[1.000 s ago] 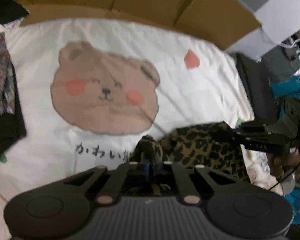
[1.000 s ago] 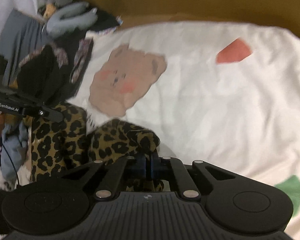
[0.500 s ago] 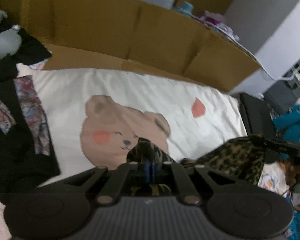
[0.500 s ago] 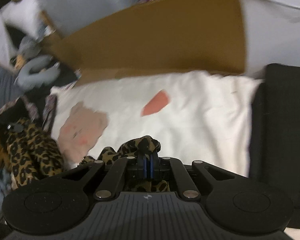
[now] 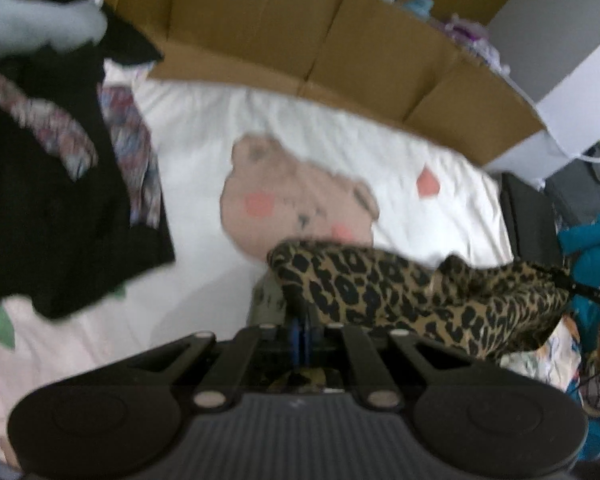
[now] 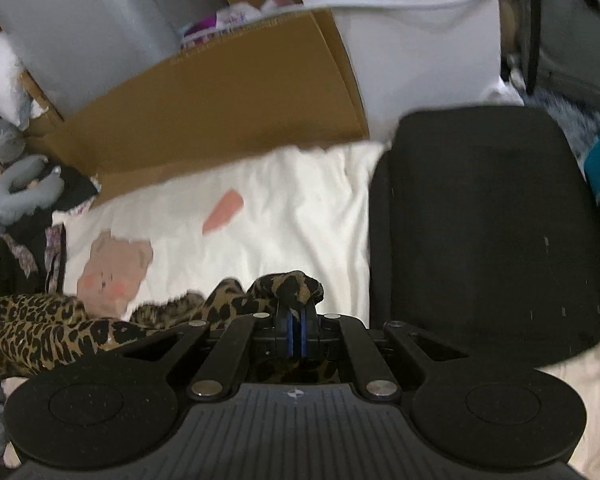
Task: Fold clothes
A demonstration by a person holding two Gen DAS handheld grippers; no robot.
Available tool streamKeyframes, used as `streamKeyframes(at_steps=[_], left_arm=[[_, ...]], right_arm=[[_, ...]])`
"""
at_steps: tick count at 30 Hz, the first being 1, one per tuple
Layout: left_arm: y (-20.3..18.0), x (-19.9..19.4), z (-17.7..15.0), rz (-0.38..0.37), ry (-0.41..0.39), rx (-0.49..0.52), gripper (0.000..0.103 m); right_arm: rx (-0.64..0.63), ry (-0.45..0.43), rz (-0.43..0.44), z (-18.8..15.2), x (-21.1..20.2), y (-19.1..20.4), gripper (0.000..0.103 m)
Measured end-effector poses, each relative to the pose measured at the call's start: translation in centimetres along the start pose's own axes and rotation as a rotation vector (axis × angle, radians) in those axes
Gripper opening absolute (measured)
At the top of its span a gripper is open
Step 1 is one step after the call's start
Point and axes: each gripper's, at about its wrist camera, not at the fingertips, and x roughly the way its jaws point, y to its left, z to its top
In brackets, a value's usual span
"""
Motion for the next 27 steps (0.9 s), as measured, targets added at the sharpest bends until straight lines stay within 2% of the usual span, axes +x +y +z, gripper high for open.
streamKeyframes(at_steps=[6,10,14,16,17,18,19,24,27], left_arm=[[0.8,0.6,-2.6,-0.006,0.092,0.017,0.003],[0.6,1.5,-4.7,0.002,0.201,0.121,0.003],[1.2,2.3,-6.7,-0.012,0.310,0.161,0.005],[1.1,2.6,-7.4,0.027,0.357,0.226,0.015],[1.0,2.7,-7.8,0.051,0.380,0.262,0.028],[1.1,2.6,-7.8,0.072,0.377,0.278,0.038],[1.2,2.3,-7.8,0.091,0.363,0.288,0.040],[1.6,1.9,-6.3,0.093,0.311,0.249,0.042],[1.0,1.5,-4.8,0.061,0.272,0.241,0.044]], right_arm=[[0.015,0.074,-0.006,-2.7,-0.5,0.1,0.002],[0.014,0.137,0.000,-4.3,-0.9,0.0,0.002],[0.001,0.204,-0.005,-6.0,-1.1,-0.1,0.004],[-0.029,0.234,-0.033,-6.8,-1.1,-0.1,0.009],[-0.044,0.249,-0.048,-7.2,-1.2,0.0,0.013],[-0.056,0.253,-0.055,-7.3,-1.3,0.0,0.029],[-0.067,0.254,-0.060,-7.4,-1.4,0.0,0.042],[-0.082,0.244,-0.071,-7.0,-1.6,0.0,0.043],[-0.082,0.220,-0.071,-6.0,-1.7,-0.1,0.043]])
